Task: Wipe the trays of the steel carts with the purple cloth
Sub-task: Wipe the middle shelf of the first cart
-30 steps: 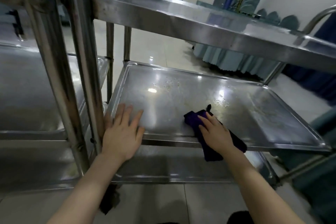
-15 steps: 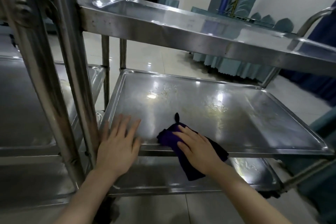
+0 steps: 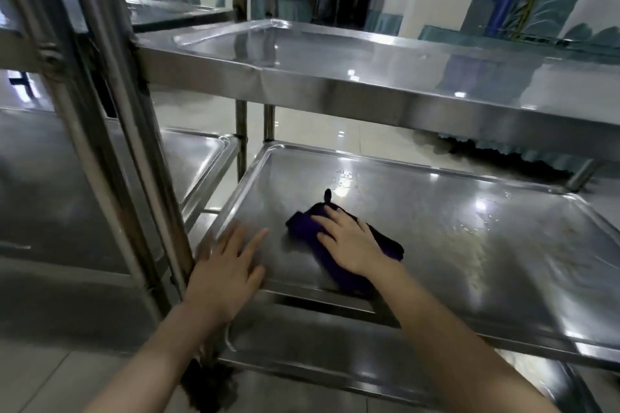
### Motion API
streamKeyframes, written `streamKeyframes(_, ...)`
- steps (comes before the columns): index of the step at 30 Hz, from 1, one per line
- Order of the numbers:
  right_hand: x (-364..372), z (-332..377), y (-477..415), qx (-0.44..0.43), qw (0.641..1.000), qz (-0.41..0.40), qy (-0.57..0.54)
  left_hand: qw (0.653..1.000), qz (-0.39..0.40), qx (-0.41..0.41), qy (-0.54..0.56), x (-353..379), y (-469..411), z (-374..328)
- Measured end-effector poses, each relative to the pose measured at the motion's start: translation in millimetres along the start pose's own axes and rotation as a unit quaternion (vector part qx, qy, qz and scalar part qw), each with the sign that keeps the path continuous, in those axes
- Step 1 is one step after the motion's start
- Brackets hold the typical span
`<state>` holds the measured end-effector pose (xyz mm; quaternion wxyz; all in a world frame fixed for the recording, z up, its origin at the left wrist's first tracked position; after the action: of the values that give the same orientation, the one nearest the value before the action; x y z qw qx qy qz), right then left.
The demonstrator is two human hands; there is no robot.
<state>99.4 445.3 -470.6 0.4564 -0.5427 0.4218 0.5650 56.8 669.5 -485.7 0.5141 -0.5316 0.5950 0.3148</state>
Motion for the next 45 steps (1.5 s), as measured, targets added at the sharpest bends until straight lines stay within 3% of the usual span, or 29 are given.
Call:
streamKeyframes(5,13,-15,78,-0.086,0.996,0.018,-0.03,0.999,0.015,-0.031,0.043,8,-2,-24)
streamKeyframes(12,-4,-77,-6,0.094,0.995,0.036,-0.013,0.998,-0.01,0.031,0.052,17,2,-110)
streamKeyframes(18,6,-73,66,-0.036,0.999,0.002,-0.024,0.995,-0.005,0.035,0.093,16,1,-116)
streamKeyframes(22,10,-86,107,-0.057,0.998,0.02,-0.03,0.991,0.009,0.062,0.115,23,-12,-138)
streamKeyframes(25,-2,-104,65,0.009,1.0,0.022,0.0,0.987,0.017,0.077,0.138,28,-8,-151)
streamKeyframes(29,-11,-125,20,0.12,0.992,0.034,0.0,0.992,0.015,0.086,0.088,35,5,-154)
streamKeyframes(38,6,-121,137,-0.038,0.999,-0.001,-0.022,0.993,0.016,0.085,0.083,35,1,-160)
streamKeyframes(41,-2,-137,108,0.002,1.0,0.013,-0.01,0.99,0.008,0.112,0.08,34,0,-165)
streamKeyframes(45,-16,-168,51,0.143,0.989,0.02,-0.01,0.987,0.009,0.137,0.082,35,3,-182)
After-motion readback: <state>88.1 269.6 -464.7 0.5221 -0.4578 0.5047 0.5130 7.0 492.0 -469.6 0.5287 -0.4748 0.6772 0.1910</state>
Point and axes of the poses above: each hand's wrist, its own y-axis away from the middle knuckle, its own x-axis out of the palm, z = x × y, the point moved 6 cm from there along -y, towards the middle knuckle, and after that the axes turned 10 degrees about y, right-handed, at the moved point
